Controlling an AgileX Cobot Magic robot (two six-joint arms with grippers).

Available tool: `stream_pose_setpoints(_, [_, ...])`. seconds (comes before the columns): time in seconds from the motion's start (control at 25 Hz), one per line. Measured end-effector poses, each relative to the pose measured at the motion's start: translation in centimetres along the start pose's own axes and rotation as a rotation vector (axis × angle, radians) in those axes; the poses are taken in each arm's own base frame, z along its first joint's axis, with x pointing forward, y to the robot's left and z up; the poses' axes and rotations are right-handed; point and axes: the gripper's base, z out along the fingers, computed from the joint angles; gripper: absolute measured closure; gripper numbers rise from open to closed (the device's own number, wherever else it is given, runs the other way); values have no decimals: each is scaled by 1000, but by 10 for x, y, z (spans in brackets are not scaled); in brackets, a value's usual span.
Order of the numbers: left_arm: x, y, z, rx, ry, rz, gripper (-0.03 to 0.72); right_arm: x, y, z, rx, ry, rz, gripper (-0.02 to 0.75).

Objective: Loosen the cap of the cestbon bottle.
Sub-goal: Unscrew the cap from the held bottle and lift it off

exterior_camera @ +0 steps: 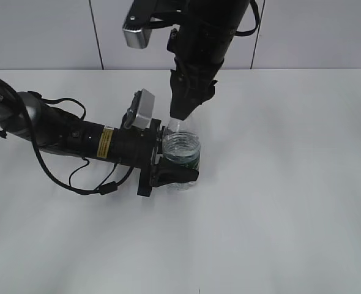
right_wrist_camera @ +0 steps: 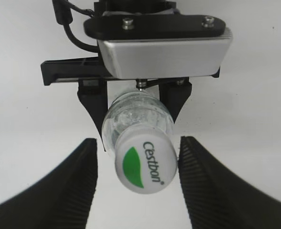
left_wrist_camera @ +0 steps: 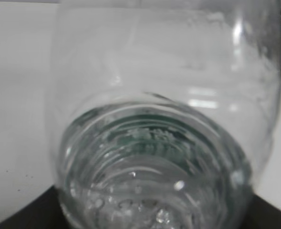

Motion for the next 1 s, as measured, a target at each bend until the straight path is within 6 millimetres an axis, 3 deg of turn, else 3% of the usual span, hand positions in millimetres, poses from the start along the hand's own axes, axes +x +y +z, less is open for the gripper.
stream_pose_setpoints(0.52, [0, 0, 0, 0, 0, 0, 275, -6, 0, -26, 60, -38, 123, 318])
stream_pose_setpoints(1.0, [0, 0, 0, 0, 0, 0, 275, 2, -4, -39, 166, 4, 650, 318])
